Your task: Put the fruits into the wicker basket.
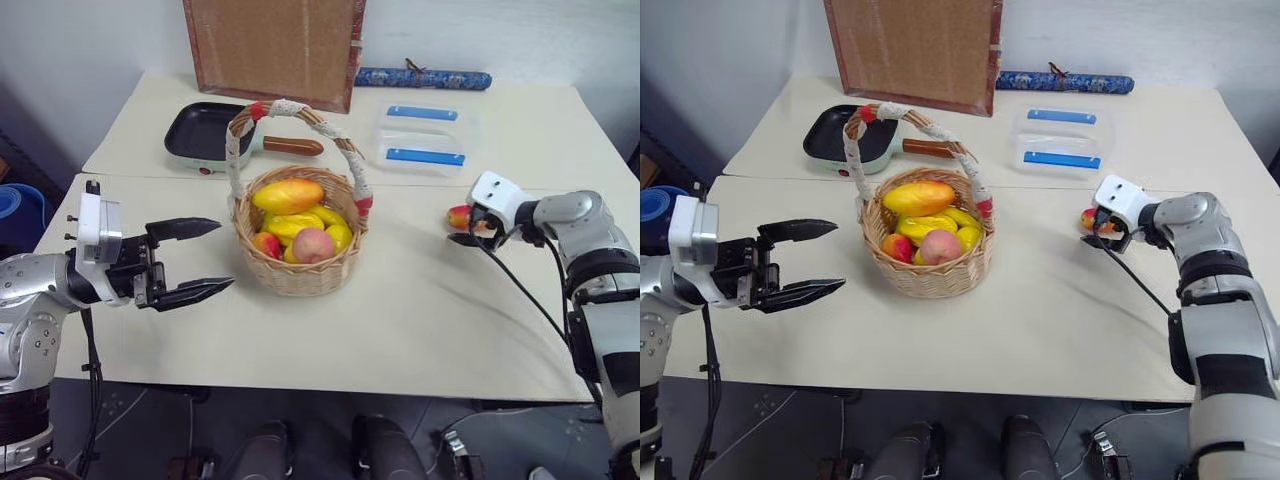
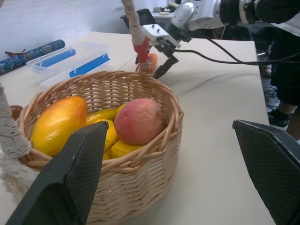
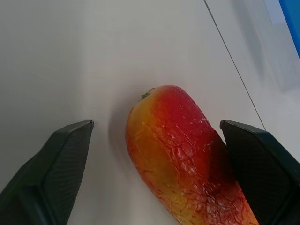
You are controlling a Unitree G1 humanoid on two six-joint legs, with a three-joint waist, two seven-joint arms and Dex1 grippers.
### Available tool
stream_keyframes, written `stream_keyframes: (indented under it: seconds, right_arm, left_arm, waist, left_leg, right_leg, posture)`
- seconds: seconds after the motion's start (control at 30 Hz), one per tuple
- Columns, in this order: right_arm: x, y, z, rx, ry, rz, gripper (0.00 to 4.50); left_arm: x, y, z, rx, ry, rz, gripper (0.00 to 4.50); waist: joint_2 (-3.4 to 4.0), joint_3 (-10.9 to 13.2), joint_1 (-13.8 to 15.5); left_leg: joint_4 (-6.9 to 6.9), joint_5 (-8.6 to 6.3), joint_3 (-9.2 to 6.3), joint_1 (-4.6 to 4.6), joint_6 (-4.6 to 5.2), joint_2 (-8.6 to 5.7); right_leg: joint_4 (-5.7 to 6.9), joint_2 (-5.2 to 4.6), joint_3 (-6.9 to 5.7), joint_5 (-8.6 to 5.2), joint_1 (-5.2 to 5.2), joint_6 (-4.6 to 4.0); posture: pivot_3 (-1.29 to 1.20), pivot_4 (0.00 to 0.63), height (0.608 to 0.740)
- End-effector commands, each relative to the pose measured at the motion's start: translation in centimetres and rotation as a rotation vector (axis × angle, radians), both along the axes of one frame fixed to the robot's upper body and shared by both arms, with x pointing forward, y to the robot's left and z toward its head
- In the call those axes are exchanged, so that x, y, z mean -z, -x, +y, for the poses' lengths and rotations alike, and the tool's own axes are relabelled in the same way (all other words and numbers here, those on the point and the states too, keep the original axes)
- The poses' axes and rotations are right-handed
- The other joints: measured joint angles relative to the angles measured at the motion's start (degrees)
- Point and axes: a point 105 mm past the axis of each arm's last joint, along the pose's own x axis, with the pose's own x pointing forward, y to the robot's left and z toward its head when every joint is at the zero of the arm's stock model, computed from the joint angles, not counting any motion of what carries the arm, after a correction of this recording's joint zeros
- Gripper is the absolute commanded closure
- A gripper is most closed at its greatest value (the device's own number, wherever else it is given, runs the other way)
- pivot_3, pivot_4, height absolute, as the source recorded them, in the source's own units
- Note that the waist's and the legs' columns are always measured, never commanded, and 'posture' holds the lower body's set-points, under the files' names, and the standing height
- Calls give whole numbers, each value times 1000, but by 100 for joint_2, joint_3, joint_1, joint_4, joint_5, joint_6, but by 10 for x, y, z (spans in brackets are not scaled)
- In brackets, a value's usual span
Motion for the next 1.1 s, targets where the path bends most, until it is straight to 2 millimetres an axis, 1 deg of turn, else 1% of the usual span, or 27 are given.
stream_keyframes:
  seconds: [0.03,0.17,0.2,0.23,0.3,0.33,0.43,0.5,0.6,0.67,0.7,0.8,0.83,0.87,0.9,0.93,0.97,1.03,1.1]
  right_arm:
    - [0,-2,-2,76,-76,39,0]
    - [0,-5,-10,151,-71,37,884]
    - [-1,-5,-11,149,-72,34,1323]
    - [-5,-5,-12,147,-75,20,1638]
    - [-11,-2,-15,125,-86,10,2121]
    - [-15,-1,-17,118,-89,1,2524]
    - [-47,12,-11,-64,-166,-62,3001]
    - [-60,20,-6,-163,-202,-74,3001]
    - [-81,42,8,-353,-271,-46,3001]
    - [-96,69,30,-485,-363,29,3001]
    - [-101,85,44,-550,-393,63,3001]
    - [-103,140,94,-712,-491,197,3001]
    - [-103,153,104,-740,-508,223,3001]
    - [-107,166,124,-806,-561,209,3001]
    - [-111,175,135,-843,-600,196,3001]
    - [-113,180,148,-851,-644,197,3001]
    - [-117,186,163,-895,-675,169,3001]
    - [-136,183,192,-925,-803,46,3001]
    - [-141,182,213,-936,-865,31,3001]
  left_arm:
    - [-9,6,-7,23,9,-30,26]
    - [-12,5,-9,21,9,-39,0]
    - [-12,5,-9,20,8,-42,0]
    - [-13,5,-9,17,11,-43,0]
    - [-14,5,-8,8,13,-44,0]
    - [-14,5,-6,3,14,-43,0]
    - [-12,4,-2,-18,16,-37,0]
    - [-10,3,-1,-28,19,-34,0]
    - [-7,1,3,-47,27,-21,0]
    - [-4,-1,7,-63,33,-6,0]
    - [-2,-2,9,-72,37,0,0]
    - [3,-4,15,-96,43,17,0]
    - [3,-4,16,-101,45,19,0]
    - [3,-5,18,-110,53,21,0]
    - [4,-5,19,-116,59,22,0]
    - [4,-6,21,-127,63,21,0]
    - [5,-6,23,-139,71,25,0]
    - [7,-4,27,-163,87,33,0]
    - [9,-3,29,-180,89,38,0]
  waist:
    - [0,0,-7]
    - [0,0,-2]
    - [0,0,-1]
    - [0,0,-2]
    - [0,0,-6]
    - [0,0,-5]
    - [1,1,-2]
    - [3,2,-12]
    - [4,2,-38]
    - [5,3,-37]
    - [6,3,-1]
    - [10,5,21]
    - [10,5,16]
    - [9,5,16]
    - [8,5,11]
    - [8,5,8]
    - [6,4,5]
    - [4,3,-17]
    - [4,3,-16]
  left_leg:
    - [7,0,1,-2,0,3]
    - [38,1,1,-4,-2,6]
    - [45,1,1,-4,-2,6]
    - [51,1,1,-4,-2,6]
    - [56,1,4,-4,-1,5]
    - [57,1,6,-4,0,4]
    - [57,2,6,-6,1,4]
    - [55,-2,5,-11,1,6]
    - [53,-10,7,-11,-3,15]
    - [52,-14,8,-11,-7,24]
    - [48,-15,3,-12,-8,29]
    - [45,-20,-18,-24,-16,36]
    - [45,-21,-19,-31,-17,37]
    - [46,-21,-20,-33,-18,37]
    - [48,-22,-18,-36,-17,34]
    - [52,-24,-17,-35,-14,34]
    - [57,-26,-13,-34,-12,31]
    - [58,-28,-9,-29,-10,29]
    - [57,-23,1,-30,-14,30]
  right_leg:
    - [1,1,-4,0,0,0]
    - [5,2,-11,1,1,1]
    - [6,1,-10,1,3,1]
    - [7,1,-9,1,5,1]
    - [7,0,-7,1,6,0]
    - [6,0,-6,1,6,0]
    - [7,-2,3,1,4,0]
    - [9,0,2,2,0,3]
    - [11,5,0,4,-1,6]
    - [16,10,-7,4,-1,7]
    - [16,11,-10,4,-1,7]
    - [16,13,-27,4,-10,6]
    - [17,12,-27,4,-17,6]
    - [17,12,-27,4,-19,6]
    - [14,10,-26,4,-20,6]
    - [10,7,-25,4,-18,6]
    - [5,1,-25,4,-19,6]
    - [5,-7,-26,8,-20,1]
    - [9,-10,-26,22,-33,-12]
  posture:
    - [0,150,740]
    - [0,150,740]
    - [0,150,740]
    - [0,150,740]
    - [0,150,740]
    - [0,150,740]
    - [0,150,740]
    - [0,150,740]
    - [0,150,740]
    - [0,150,740]
    - [0,150,740]
    - [0,150,740]
    - [0,150,740]
    - [0,150,740]
    - [0,150,740]
    - [0,150,740]
    - [0,150,740]
    - [0,150,740]
    - [0,150,740]
